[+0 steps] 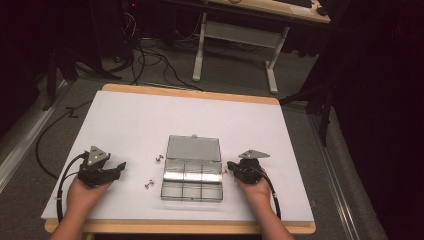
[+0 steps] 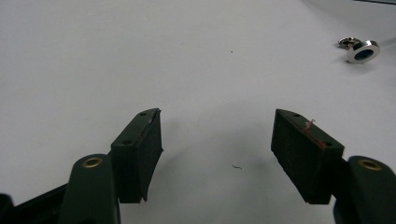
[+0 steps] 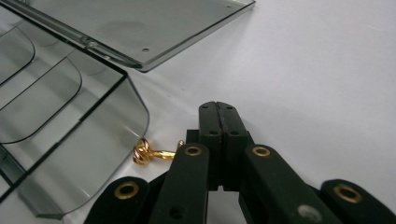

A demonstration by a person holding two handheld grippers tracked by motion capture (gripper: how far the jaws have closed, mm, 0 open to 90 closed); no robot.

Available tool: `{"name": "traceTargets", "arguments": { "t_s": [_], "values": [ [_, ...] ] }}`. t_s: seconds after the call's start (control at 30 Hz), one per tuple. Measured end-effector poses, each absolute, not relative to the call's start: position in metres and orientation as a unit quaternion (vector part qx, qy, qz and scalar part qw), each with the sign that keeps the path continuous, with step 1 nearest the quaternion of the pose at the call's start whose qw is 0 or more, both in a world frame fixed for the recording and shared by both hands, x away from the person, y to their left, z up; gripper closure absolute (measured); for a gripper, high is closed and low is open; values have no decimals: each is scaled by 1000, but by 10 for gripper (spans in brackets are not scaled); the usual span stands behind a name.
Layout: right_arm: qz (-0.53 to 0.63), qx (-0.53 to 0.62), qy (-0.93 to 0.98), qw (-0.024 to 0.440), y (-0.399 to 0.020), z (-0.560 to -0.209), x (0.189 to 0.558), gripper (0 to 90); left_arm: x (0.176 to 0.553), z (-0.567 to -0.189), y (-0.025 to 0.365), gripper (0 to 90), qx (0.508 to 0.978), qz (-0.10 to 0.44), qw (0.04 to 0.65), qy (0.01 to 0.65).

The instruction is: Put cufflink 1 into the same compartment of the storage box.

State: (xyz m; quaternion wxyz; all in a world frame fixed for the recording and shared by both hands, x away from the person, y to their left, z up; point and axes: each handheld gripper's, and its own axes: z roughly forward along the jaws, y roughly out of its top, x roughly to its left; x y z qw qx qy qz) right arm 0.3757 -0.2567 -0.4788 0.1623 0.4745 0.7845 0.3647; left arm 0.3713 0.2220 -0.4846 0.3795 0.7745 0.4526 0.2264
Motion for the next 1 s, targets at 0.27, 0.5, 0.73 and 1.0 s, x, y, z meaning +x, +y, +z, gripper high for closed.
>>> {"name": "traceTargets", "arguments": {
  "t_s": [0.27,0.5,0.73,1.0],
  "values": [
    [379,461,787,156,-246,-477,370,791,371,-485,222,342,775,226,379,452],
    [365,458,796,153,-246,-479,369,900,371,-485,222,342,775,225,380,452],
    [366,462,792,156,-252,-477,368,900,372,-485,222,342,775,225,380,452],
    [384,452,790,154,-252,-473,362,851,372,-485,221,344,778,225,377,450]
  ]
}}
